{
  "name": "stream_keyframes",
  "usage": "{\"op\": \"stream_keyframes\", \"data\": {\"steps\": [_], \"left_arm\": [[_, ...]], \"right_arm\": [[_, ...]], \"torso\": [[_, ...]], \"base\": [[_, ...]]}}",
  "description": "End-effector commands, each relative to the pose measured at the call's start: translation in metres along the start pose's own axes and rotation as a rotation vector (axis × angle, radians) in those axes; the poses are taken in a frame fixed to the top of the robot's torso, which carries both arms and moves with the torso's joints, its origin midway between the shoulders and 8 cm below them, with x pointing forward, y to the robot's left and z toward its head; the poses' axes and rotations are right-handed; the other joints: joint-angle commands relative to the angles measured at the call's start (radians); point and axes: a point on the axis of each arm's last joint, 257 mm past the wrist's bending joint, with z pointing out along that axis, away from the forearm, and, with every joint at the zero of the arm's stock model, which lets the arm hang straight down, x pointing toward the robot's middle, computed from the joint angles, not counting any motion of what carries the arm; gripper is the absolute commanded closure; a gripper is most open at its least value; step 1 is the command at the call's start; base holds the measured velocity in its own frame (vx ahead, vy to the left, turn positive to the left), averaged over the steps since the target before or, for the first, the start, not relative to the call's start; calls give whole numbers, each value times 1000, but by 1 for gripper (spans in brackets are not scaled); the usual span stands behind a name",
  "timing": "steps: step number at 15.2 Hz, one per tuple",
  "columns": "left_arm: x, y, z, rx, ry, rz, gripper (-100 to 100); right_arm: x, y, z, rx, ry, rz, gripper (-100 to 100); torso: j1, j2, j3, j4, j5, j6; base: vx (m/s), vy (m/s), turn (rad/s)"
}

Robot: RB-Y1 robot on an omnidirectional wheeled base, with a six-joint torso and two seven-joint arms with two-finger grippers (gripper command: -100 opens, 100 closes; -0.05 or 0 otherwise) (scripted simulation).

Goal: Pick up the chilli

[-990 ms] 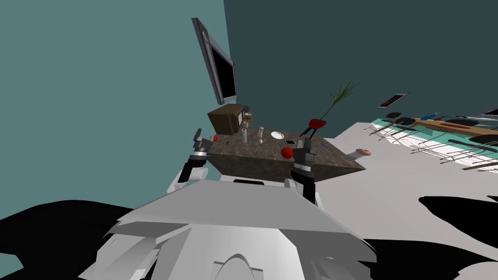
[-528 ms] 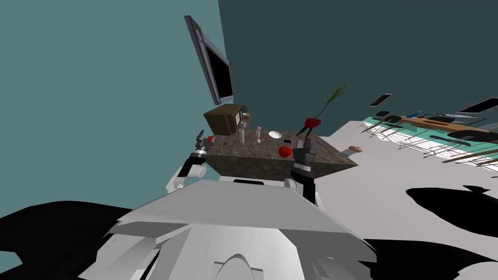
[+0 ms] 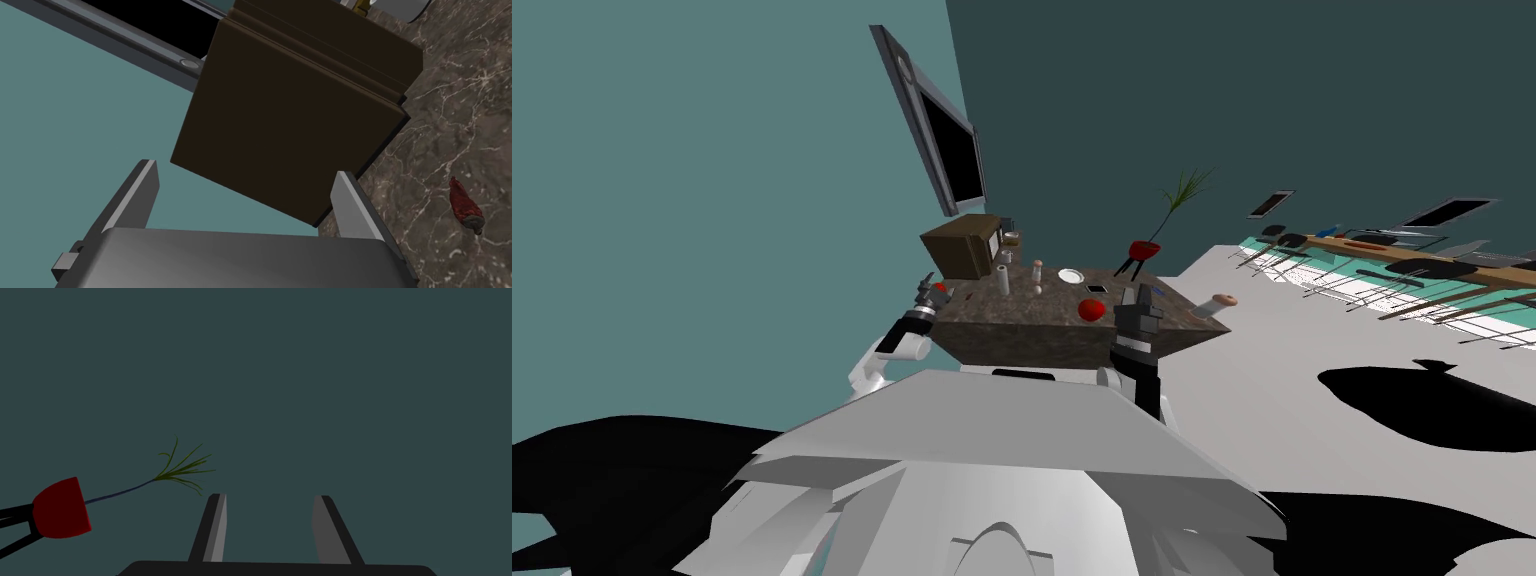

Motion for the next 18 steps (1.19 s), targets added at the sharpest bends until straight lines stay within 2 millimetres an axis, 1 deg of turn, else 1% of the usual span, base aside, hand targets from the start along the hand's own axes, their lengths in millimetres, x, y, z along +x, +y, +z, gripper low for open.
{"op": "stream_keyframes", "data": {"steps": [1,3,4,6,7,8,9,11,12,14,15,16,17,18], "left_arm": [[-17,9,8,-44,-33,-44,-100],[-21,15,7,-68,-49,-52,-100],[-32,18,11,-88,-70,-87,-100],[-36,24,10,-112,-86,-89,-100],[-49,29,13,-139,-116,-127,-100],[-52,33,12,-154,-127,-128,-100],[-64,35,15,-173,-153,-157,-100],[-68,41,14,-194,-170,-167,-100],[-81,44,16,-214,-202,-205,-100],[-83,48,14,-231,-216,-208,-100],[-97,51,16,-251,-252,-247,-100],[-99,55,14,-265,-263,-249,-100],[-111,56,16,-277,-294,-280,-100],[-113,60,13,-291,-309,-291,-100]], "right_arm": [[0,0,0,0,0,0,0],[0,0,0,0,0,0,0],[0,0,0,0,0,0,0],[0,0,0,0,0,0,0],[0,0,0,0,0,0,0],[0,0,0,0,0,0,0],[0,0,0,0,0,0,0],[0,0,0,0,0,0,0],[0,0,0,0,0,0,0],[0,0,0,0,0,0,0],[0,0,0,0,0,0,0],[0,0,0,0,0,0,0],[0,0,0,0,0,0,0],[0,0,0,0,0,0,0]], "torso": [[0,0,0,0,0,0],[-1,0,0,0,0,0],[0,0,0,0,0,0],[0,0,0,0,0,0],[0,0,0,0,0,0],[0,0,0,0,0,0],[0,0,0,0,0,0],[0,0,0,0,0,0],[0,0,0,0,0,0],[0,0,0,0,0,0],[0,0,0,0,0,0],[0,0,0,0,0,0],[0,0,0,0,0,0],[0,0,0,0,0,0]], "base": [[7,-26,-99],[5,-23,-63],[4,-19,-81],[4,-14,-60],[7,-18,-89],[7,-20,-100],[8,-22,-126],[6,-17,-52],[9,-21,-79],[6,-20,-60],[6,-21,-84],[8,-20,-86],[10,-26,-120],[8,-23,-103]]}}
